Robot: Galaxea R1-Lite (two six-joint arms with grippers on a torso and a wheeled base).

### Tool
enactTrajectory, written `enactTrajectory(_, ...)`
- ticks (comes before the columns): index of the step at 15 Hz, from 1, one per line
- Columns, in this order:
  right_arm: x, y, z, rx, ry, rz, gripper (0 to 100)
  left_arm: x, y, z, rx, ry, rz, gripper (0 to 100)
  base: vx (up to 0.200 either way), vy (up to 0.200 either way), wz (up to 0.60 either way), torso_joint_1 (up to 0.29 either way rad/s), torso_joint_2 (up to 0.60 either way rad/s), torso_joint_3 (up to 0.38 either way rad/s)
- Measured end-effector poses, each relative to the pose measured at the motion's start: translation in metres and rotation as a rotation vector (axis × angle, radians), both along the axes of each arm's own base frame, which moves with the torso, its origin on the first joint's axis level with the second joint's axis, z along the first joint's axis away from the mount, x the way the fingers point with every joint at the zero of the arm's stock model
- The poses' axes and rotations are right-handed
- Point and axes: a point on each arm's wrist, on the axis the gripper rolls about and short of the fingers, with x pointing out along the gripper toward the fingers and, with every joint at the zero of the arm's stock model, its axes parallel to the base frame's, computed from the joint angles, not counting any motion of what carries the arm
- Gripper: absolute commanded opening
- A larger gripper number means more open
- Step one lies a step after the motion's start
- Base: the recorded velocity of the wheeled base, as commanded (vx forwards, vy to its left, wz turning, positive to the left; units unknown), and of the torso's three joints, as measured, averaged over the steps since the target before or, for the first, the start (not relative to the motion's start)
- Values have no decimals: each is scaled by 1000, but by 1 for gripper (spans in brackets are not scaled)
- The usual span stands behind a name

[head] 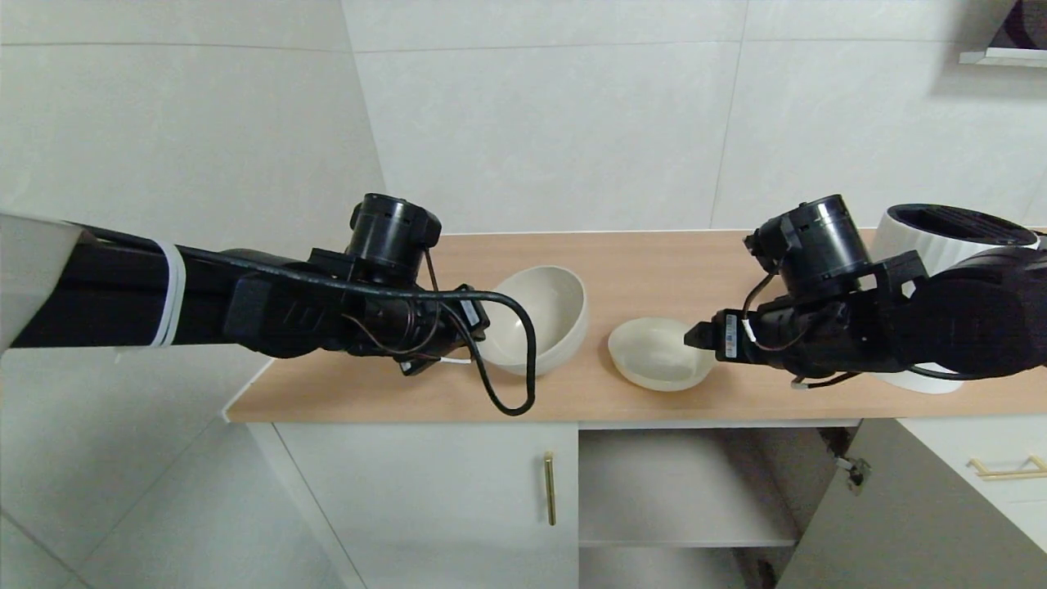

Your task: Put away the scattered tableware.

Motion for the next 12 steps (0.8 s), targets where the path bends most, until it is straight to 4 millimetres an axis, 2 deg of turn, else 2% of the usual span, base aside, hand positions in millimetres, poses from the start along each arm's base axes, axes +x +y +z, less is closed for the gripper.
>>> enactTrajectory(7, 23, 12, -26, -36, 13, -35, 100, -7, 2, 9, -7, -22, -4, 0, 0, 0, 0, 0, 0, 0)
enactTrajectory(12, 37, 12, -38, -30, 33, -74, 100, -8, 3, 11, -8, -25, -4, 0, 0, 0, 0, 0, 0, 0)
